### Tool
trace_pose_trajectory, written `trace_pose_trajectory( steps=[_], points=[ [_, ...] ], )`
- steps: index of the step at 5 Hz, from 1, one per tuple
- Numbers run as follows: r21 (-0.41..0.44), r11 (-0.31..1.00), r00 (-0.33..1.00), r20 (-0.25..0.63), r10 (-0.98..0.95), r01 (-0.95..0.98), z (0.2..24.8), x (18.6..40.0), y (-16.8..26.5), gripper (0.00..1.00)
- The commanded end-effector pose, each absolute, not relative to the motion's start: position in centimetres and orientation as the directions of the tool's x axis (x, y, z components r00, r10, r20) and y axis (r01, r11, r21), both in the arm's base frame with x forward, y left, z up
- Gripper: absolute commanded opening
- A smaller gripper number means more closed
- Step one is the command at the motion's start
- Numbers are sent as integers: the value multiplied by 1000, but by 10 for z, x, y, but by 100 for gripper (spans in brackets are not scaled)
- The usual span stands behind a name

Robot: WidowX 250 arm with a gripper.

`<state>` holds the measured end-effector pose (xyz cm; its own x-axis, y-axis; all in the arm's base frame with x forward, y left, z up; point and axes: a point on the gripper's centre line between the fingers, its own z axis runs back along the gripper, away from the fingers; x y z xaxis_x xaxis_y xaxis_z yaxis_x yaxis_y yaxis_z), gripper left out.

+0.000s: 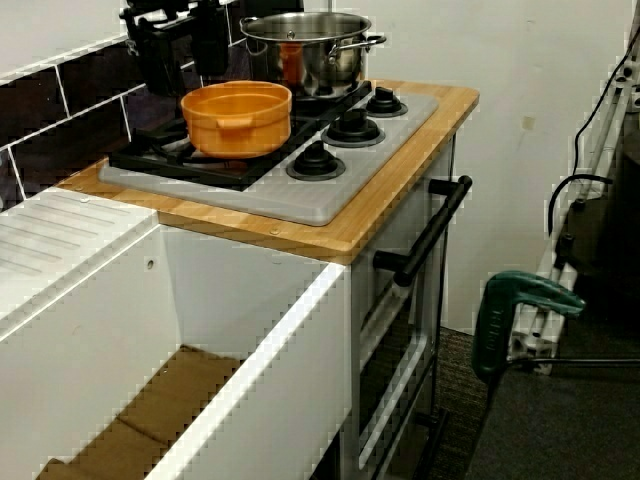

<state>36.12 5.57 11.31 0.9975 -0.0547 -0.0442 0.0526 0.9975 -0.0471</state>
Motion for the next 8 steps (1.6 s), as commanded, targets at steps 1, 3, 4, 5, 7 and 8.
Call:
trace_pose_trajectory(
  steps=[1,3,4,5,7,8],
  points=[
    [-2,934,931,84,-356,357,171,341,41,100],
    [-18,750,750,66,-659,661,181,315,26,100],
    [-12,681,680,81,-729,732,174,297,21,100],
    [0,635,633,80,-770,773,165,282,15,100],
    [16,651,648,84,-757,759,144,274,16,100],
    [32,636,632,83,-771,771,139,279,16,100]
  ],
)
